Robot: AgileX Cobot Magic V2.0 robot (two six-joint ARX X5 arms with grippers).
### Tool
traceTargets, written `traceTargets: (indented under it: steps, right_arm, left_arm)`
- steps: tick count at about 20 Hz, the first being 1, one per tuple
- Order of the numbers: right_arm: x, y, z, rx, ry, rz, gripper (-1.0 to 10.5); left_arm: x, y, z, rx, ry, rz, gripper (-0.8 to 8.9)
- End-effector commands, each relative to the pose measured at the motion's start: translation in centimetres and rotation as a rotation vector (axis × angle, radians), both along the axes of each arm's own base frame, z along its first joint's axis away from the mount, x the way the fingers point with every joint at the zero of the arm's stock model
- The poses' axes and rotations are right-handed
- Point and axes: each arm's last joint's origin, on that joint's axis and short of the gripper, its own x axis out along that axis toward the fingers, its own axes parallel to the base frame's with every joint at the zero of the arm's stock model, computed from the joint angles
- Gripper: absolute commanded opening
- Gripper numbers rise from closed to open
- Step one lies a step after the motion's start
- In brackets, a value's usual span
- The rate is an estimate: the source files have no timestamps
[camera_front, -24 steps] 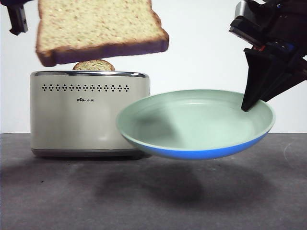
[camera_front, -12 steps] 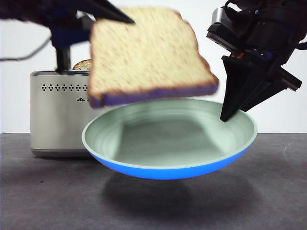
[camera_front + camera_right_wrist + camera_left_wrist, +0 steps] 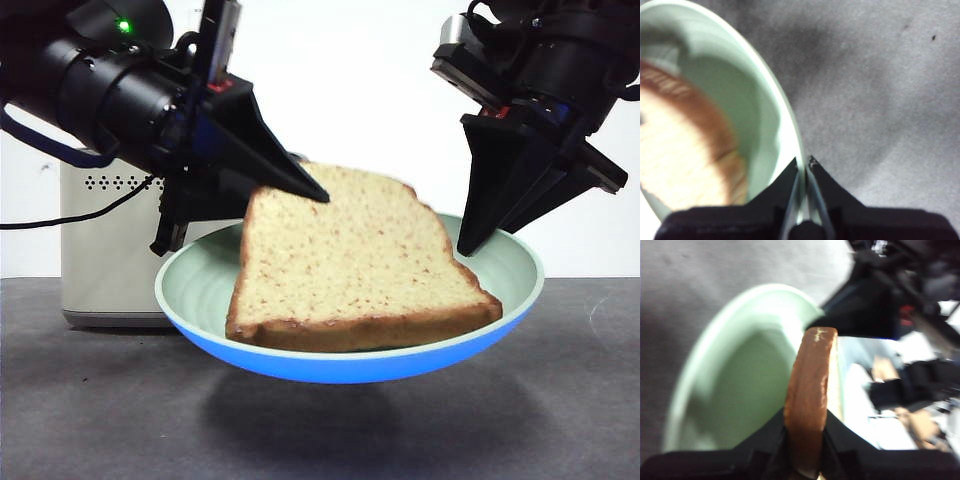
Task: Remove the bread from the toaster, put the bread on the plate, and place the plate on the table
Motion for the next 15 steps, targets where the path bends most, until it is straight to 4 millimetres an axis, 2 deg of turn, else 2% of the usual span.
traceTargets:
  steps: [1,5,6,8,9,15]
  right_arm:
    - [0.0,0.2,-0.2,0.022,0.010,-0.002,-0.2]
    - [0.0,0.2,-0.2,0.022,0.013,-0.001,-0.2]
    - [0.0,0.1,-0.2,0.018,0.018,-0.001,-0.2]
    - [-0.2,0.1,-0.3,0.009,0.033,-0.001,-0.2]
    - [-0.2,0.0,-0.3,0.007,0.037,-0.001,-0.2]
    - [-0.4,-0.1,-0.4,-0.006,0.055,0.005,-0.2]
  left_arm:
    - [-0.4,-0.5,-0.8,0.073,0.001,0.038,-0.09]
    - [-0.9,-1.4,-1.0,0.153,-0.033,0.082,0.09]
    - [-1.0,-1.5,-1.1,0.171,-0.037,0.102,0.91]
    - [-1.1,-1.7,-1.1,0.187,-0.040,0.119,4.05]
    - [-1.2,-1.8,-1.1,0.194,-0.044,0.124,4.53]
    - [-1.3,-1.8,-0.3,0.173,-0.044,0.128,4.49]
